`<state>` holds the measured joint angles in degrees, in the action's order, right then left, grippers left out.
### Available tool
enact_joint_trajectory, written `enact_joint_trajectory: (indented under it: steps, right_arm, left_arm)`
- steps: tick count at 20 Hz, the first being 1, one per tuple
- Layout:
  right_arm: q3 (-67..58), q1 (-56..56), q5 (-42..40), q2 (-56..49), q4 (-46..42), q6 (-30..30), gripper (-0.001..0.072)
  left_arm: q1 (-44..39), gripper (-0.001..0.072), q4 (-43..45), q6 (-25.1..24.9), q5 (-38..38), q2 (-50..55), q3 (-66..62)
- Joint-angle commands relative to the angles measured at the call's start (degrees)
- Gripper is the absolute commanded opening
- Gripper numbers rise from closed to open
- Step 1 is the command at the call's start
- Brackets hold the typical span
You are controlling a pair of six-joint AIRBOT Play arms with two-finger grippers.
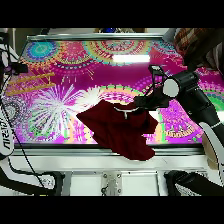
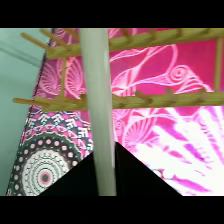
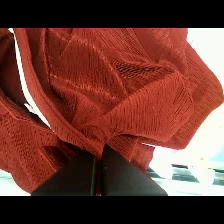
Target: Fold the clothes and pants, and hang the long-sleeved shirts on hangers.
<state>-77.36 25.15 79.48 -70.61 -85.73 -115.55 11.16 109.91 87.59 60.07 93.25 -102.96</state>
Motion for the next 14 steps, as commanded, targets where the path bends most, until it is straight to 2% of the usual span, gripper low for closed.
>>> enact_joint_trajectory:
  steps: [1,2,4,6,9,11,14]
  right_arm:
    - [0.02,0.04,0.02,-0.07,0.02,0.0,0.0017]
    - [0.02,0.04,0.02,-0.07,0.0,0.0,0.0017]
    - [0.02,0.04,0.02,-0.07,0.0,0.0,0.0017]
    - [0.02,0.04,0.02,-0.07,0.0,0.0,0.0017]
    - [0.02,0.04,0.02,-0.07,0.0,0.0,0.0017]
    - [0.02,0.04,0.0,-0.09,0.02,0.0,0.0017]
    - [0.02,0.04,0.02,-0.11,0.0,0.0,0.0017]
  left_arm:
    - [-9.92,0.0022,-4.92,-1.51,6.4,-6.34,-0.04]
    - [-12.55,0.0022,-8.22,-6.05,7.39,-8.04,-0.04]
    - [-15.85,0.0022,-18.93,-20.72,11.41,-11.02,-0.04]
    - [-16.76,0.0021,-33.11,-34.71,18.73,-13.29,-0.04]
    - [-15.23,0.0021,-49.96,-48.28,34.4,-14.29,-0.04]
    - [-14.38,0.0021,-52.41,-50.71,44.44,-13.9,-0.04]
    - [-13.25,0.0021,-50.95,-51.41,44.87,-13.9,-0.02]
